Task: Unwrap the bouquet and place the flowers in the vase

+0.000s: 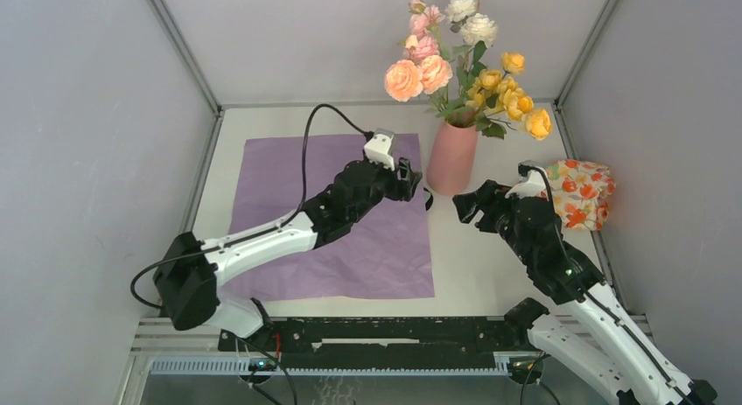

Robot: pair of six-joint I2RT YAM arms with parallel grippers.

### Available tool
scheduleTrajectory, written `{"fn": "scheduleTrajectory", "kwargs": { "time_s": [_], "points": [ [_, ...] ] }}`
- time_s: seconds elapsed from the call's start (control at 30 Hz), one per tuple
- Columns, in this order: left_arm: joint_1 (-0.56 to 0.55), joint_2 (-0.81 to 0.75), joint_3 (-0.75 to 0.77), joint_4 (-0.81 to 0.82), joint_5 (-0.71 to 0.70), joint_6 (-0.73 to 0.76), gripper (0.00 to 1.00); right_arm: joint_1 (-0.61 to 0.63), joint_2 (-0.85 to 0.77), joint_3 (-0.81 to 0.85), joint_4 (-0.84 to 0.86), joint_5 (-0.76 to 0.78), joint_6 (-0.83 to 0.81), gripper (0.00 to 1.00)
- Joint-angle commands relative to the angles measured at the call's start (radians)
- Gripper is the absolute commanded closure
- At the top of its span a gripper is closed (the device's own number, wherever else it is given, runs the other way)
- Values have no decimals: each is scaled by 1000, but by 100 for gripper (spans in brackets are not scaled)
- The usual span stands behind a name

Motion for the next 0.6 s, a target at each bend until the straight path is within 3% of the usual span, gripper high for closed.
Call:
{"fn": "scheduleTrajectory", "kwargs": {
  "time_s": [0.0,0.3,0.57],
  "points": [
    [-8,-143,-101,-21,-58,-52,35,-7,38,3,41,-15,15,23],
    [-35,-465,-308,-156,-215,-102,35,-6,153,7,26,-88,31,22],
    [-46,-845,-351,-375,-346,-141,35,11,121,7,14,-114,52,21]
  ]
}}
